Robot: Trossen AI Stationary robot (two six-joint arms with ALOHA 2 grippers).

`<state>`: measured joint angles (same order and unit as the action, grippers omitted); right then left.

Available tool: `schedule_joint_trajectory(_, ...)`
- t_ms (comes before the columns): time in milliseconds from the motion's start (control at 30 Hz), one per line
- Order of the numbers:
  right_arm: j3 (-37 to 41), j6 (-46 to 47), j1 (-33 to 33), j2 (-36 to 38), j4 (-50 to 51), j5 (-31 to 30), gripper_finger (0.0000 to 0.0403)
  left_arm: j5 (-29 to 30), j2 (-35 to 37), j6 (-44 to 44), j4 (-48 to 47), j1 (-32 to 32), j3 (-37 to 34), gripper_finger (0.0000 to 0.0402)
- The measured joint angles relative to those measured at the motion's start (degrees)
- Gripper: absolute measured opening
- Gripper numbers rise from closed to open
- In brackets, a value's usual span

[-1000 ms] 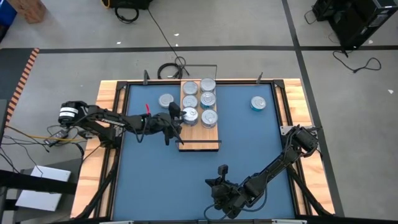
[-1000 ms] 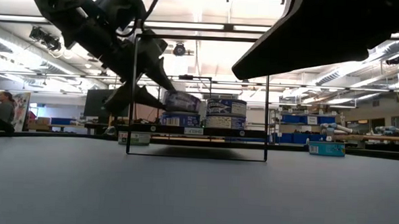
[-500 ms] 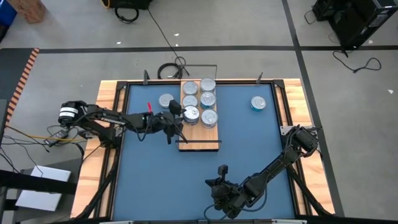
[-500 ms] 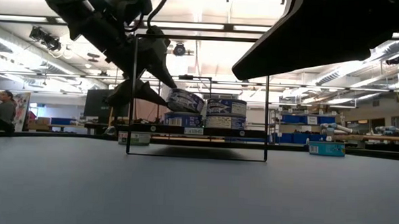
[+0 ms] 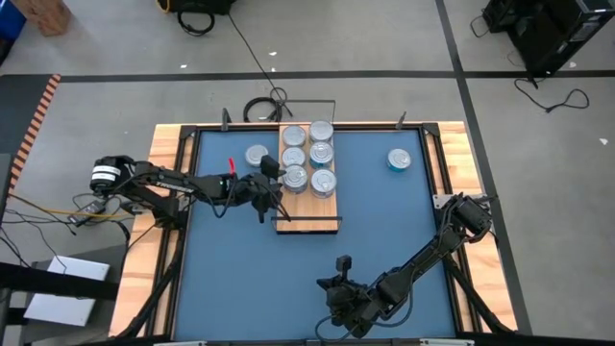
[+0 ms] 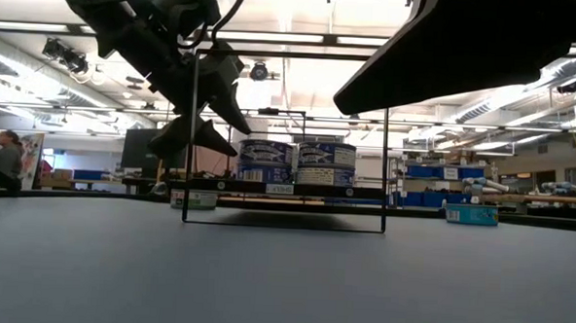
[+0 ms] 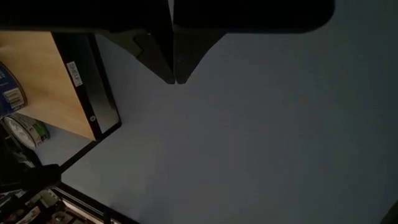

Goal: Stack canned seafood by type on shelf
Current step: Stack the yellow blue tuna can on top of the other yellow blue tuna can on the shelf

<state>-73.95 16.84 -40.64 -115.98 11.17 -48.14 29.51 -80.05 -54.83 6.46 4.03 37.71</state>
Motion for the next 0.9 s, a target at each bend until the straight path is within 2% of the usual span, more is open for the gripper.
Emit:
schedule_joint_trajectory(200,0.0,0.0,0.0,0.0,-0.2,0.2,0.0002,6.3,1.5,2.8,1.1,-0.3,0.0,0.02)
schedule_joint_trajectory(300,0.0,0.0,-0.1,0.7,-0.3,1.7,0.0002,6.4,4.6,5.4,1.3,-0.4,0.0,0.016)
schedule_joint_trajectory(400,0.0,0.2,-0.1,2.1,-0.5,3.9,0.0002,6.1,8.5,7.5,-0.8,-0.3,0.0,0.0104)
schedule_joint_trajectory(567,0.0,0.2,0.2,5.1,-0.8,8.9,0.0002,0.3,14.7,15.7,-7.8,-0.1,0.1,0.0014)
schedule_joint_trajectory(733,0.0,0.0,1.5,9.2,-0.8,14.2,0.0002,-6.0,19.5,23.4,-8.4,0.9,-1.7,0.0006)
schedule_joint_trajectory(900,0.0,-4.4,2.3,16.4,0.6,14.8,0.0002,-11.1,23.5,26.9,-3.1,2.8,-5.9,0.0003)
